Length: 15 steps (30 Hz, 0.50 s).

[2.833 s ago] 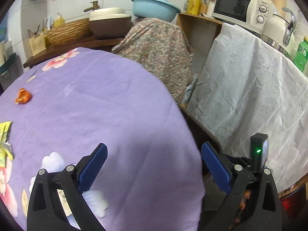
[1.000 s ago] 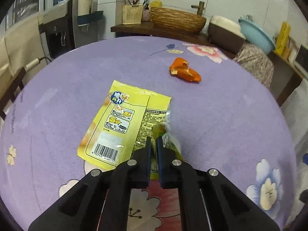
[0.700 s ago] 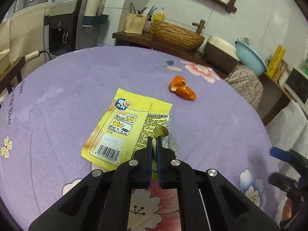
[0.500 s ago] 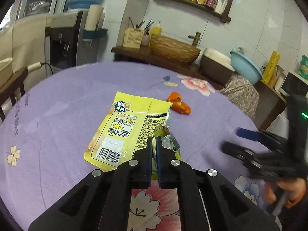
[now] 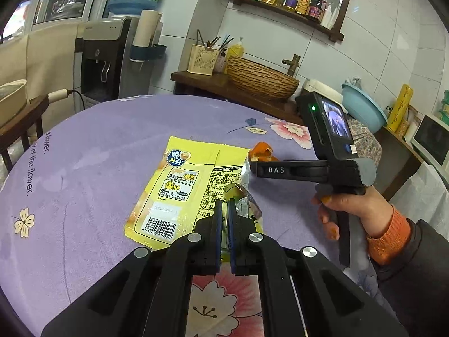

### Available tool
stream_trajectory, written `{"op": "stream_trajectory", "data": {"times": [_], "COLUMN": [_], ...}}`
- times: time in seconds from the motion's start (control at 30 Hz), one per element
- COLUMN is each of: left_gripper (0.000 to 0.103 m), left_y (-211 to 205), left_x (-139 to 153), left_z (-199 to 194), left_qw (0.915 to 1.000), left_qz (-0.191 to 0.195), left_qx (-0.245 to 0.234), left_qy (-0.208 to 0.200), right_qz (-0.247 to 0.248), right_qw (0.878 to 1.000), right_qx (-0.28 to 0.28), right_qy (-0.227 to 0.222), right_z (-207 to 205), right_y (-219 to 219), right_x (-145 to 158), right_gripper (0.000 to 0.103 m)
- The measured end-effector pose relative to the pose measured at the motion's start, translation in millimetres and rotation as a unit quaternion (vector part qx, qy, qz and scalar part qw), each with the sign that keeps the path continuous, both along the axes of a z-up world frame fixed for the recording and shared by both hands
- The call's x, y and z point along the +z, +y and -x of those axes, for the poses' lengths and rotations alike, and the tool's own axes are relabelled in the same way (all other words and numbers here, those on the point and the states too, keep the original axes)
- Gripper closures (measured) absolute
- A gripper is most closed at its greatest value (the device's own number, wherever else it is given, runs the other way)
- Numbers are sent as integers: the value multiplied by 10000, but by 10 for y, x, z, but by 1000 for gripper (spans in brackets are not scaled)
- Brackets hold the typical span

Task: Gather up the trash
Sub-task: 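Grasp the yellow snack wrapper with the left tool while the right tool approaches the orange peel, then close the right tool on the orange peel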

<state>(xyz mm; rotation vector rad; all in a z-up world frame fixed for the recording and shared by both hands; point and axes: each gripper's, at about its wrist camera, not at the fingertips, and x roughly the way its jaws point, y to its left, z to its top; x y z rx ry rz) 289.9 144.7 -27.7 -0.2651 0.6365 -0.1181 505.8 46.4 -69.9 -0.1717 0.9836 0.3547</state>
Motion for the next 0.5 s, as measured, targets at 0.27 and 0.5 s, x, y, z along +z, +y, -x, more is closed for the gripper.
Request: {"op": "stream_trajectory", "data": {"times": [0.27, 0.5], "left_gripper": [98, 98], "left_y": [-39, -76], "left_x": [-8, -18], "left_z": [-3, -15], "left_qw": [9999, 9998], "left_qz": [-99, -205], "left_qx": [-26, -52], "left_qy": [-8, 6], "right_qz": [80, 220], "right_qw": [9996, 9984], "right_qx": [72, 187], "right_qy": [-269, -487], "right_z": [83, 202], "right_y": [46, 43], "right_x": [31, 59], "right_gripper": [63, 77]}}
